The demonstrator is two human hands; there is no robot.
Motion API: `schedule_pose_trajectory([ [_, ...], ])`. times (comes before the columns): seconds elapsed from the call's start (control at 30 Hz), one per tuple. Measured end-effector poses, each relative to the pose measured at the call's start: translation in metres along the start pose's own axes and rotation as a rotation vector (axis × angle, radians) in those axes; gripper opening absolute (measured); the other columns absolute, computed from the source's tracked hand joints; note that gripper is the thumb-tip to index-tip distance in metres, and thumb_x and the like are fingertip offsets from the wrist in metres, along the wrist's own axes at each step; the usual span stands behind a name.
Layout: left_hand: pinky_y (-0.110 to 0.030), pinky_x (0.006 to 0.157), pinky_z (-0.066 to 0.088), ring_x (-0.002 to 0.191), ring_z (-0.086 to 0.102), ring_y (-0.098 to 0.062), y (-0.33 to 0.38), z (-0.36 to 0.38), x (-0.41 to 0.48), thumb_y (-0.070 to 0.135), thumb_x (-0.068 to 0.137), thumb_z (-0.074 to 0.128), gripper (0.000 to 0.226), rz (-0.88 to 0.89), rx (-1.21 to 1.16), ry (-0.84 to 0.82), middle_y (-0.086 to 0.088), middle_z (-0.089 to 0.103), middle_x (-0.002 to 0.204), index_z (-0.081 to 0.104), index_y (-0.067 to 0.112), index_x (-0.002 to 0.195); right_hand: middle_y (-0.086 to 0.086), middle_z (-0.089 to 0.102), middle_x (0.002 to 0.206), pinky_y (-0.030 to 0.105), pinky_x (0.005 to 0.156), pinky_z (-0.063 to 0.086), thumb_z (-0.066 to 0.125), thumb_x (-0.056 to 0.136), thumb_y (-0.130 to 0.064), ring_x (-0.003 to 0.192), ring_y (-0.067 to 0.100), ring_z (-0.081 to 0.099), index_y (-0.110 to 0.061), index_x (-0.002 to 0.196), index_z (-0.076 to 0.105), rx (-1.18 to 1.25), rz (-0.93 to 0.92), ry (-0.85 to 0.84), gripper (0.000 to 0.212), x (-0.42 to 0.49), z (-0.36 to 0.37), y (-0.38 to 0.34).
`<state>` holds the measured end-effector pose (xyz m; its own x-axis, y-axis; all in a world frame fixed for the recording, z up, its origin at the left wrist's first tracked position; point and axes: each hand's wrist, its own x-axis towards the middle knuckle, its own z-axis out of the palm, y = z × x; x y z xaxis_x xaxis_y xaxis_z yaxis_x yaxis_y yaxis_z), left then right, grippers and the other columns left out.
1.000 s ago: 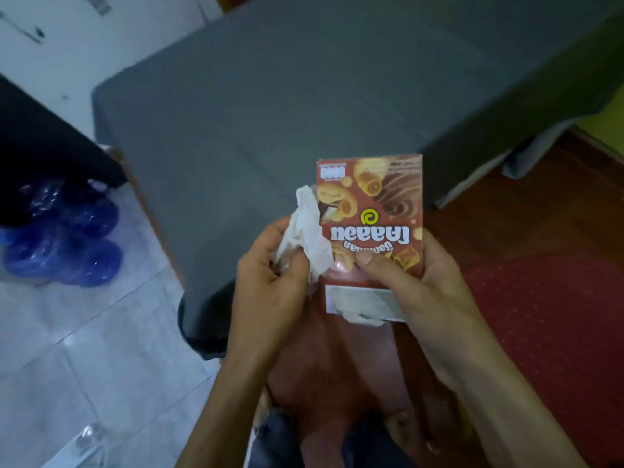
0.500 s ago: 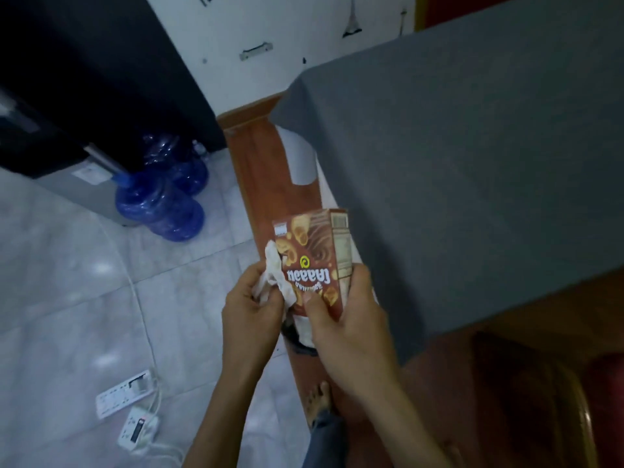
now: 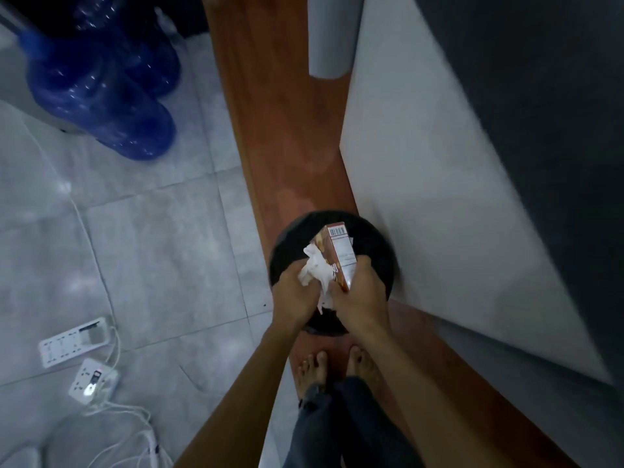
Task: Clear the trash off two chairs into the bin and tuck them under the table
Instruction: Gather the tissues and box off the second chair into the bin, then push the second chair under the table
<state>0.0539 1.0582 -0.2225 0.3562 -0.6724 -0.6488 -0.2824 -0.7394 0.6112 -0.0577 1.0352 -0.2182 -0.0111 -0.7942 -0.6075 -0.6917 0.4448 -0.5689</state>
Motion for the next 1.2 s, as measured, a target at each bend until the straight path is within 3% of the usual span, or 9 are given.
schedule_pose_trajectory([
  [0.17,-0.034,0.110,0.037,0.136,0.047,-0.032,-0.039,0.023,0.055,0.018,0.093,0.060,0.067,-0.076,0.157,-0.162,-0.010,0.048,0.151,0.033,0.022,0.153,0.007,0.062,0.137,0.029,0.096,0.047,0.074,0.090,-0.022,0.124,0.028,0.060,-0.015,0.143,0.048,-0.031,0.027,-0.141,0.059,0.045,0.031,0.040],
  [0.27,-0.030,0.106,0.040,0.132,0.052,-0.030,-0.035,0.013,0.054,0.016,0.090,0.062,0.063,-0.016,0.183,-0.157,-0.007,0.055,0.145,0.042,0.020,0.149,0.009,0.063,0.136,0.026,0.100,0.045,0.066,0.094,-0.010,0.124,0.027,0.059,-0.011,0.144,0.049,-0.015,0.040,-0.138,0.053,0.035,0.025,0.041],
  [0.37,-0.017,0.092,0.035,0.128,0.055,-0.025,-0.004,-0.009,0.028,0.010,0.092,0.060,0.053,0.034,0.180,-0.164,-0.006,0.059,0.141,0.050,0.016,0.144,0.005,0.065,0.135,0.032,0.108,0.047,0.061,0.093,-0.001,0.124,0.022,0.060,-0.017,0.147,0.050,0.039,0.014,-0.092,0.057,0.010,0.005,0.021],
  [0.47,-0.020,0.100,0.036,0.132,0.053,-0.024,0.038,-0.041,-0.013,0.012,0.093,0.059,0.054,0.094,0.184,-0.160,-0.006,0.054,0.147,0.048,0.015,0.146,0.002,0.062,0.140,0.035,0.113,0.045,0.060,0.092,-0.002,0.128,0.021,0.058,-0.020,0.149,0.048,0.064,-0.008,-0.061,0.061,-0.033,-0.026,-0.018],
  [0.57,-0.020,0.101,0.038,0.131,0.055,-0.022,0.095,-0.082,-0.066,0.012,0.092,0.061,0.054,0.162,0.187,-0.156,-0.005,0.056,0.145,0.050,0.017,0.145,0.003,0.055,0.149,0.044,0.115,0.043,0.058,0.090,-0.006,0.137,0.024,0.052,-0.022,0.149,0.047,0.004,-0.099,-0.038,0.062,-0.086,-0.070,-0.065],
  [0.73,-0.016,0.092,0.039,0.123,0.059,-0.016,0.196,-0.143,-0.171,0.012,0.093,0.060,0.047,0.297,0.159,-0.110,0.000,0.063,0.134,0.057,0.017,0.139,0.007,0.038,0.161,0.040,0.121,0.033,0.066,0.091,-0.010,0.148,0.025,0.037,-0.014,0.154,0.040,-0.170,-0.209,-0.037,0.069,-0.174,-0.164,-0.137],
  [0.87,-0.022,0.096,0.045,0.121,0.061,-0.016,0.264,-0.165,-0.231,0.010,0.090,0.059,0.047,0.499,0.294,-0.096,0.000,0.065,0.133,0.058,0.020,0.136,0.013,0.052,0.147,0.039,0.111,0.043,0.057,0.094,-0.009,0.135,0.030,0.050,-0.005,0.143,0.049,-0.176,-0.276,0.097,0.049,-0.227,-0.246,-0.171],
  [1.03,-0.028,0.103,0.043,0.124,0.060,-0.023,0.352,-0.144,-0.292,0.014,0.090,0.061,0.049,0.738,0.533,-0.134,-0.007,0.064,0.136,0.058,0.016,0.138,0.017,0.048,0.153,0.039,0.114,0.038,0.056,0.099,-0.014,0.141,0.034,0.045,-0.004,0.147,0.045,-0.195,-0.254,0.219,0.051,-0.275,-0.347,-0.170],
  [1.2,-0.029,0.108,0.039,0.132,0.055,-0.024,0.438,-0.080,-0.364,0.017,0.090,0.062,0.050,0.957,0.644,-0.186,-0.010,0.061,0.140,0.057,0.019,0.139,0.019,0.059,0.143,0.044,0.108,0.048,0.058,0.093,-0.021,0.132,0.038,0.056,-0.011,0.143,0.051,-0.169,-0.168,0.386,0.051,-0.319,-0.450,-0.132],
])
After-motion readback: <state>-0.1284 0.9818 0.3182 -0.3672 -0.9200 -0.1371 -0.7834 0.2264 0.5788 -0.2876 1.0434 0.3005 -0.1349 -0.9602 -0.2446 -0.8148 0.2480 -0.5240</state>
